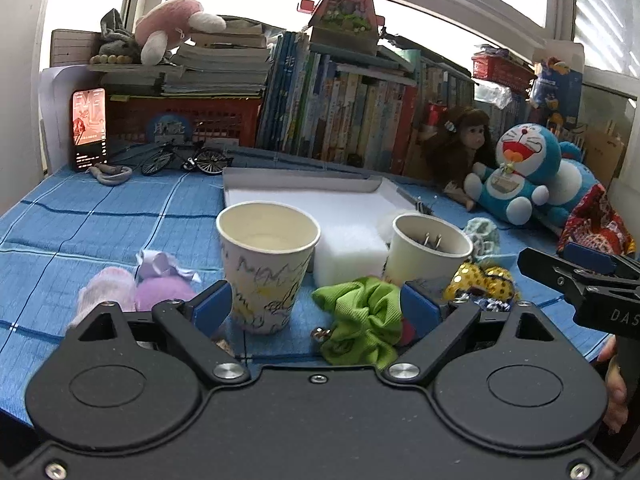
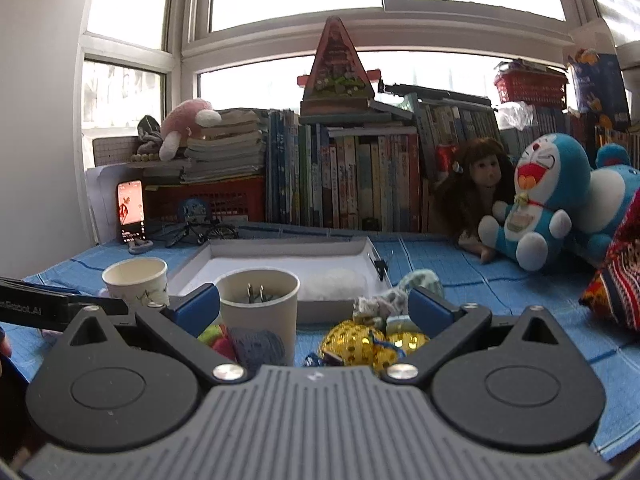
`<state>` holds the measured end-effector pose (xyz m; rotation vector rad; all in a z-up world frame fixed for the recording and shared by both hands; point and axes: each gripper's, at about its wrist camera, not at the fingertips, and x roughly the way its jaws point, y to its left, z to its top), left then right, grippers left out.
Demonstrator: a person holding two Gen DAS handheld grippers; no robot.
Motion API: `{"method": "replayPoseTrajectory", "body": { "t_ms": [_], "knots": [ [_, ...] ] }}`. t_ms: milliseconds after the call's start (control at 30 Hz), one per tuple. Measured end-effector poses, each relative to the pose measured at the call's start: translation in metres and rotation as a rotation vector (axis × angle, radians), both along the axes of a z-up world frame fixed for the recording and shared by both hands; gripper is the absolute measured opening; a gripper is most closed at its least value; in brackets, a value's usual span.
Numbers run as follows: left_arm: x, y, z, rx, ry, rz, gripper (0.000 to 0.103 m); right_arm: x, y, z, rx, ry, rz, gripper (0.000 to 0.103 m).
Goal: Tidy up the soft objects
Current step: 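Withdraw both open tools from the tray back over the table, then move right tool toward blue floral pouch while left tool approaches small cream tile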
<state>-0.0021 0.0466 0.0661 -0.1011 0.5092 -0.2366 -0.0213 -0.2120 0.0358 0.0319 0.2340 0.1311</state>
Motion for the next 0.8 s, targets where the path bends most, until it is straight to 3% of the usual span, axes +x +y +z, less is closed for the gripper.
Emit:
{"method": "replayPoseTrajectory", "body": {
  "t_ms": [800],
  "knots": [
    [-0.006, 0.004, -0.052, 0.039, 0.058, 0.103, 0.095, 0.001, 0.006, -0.051, -0.026, 0.082, -0.087, 0.103]
  ]
}}
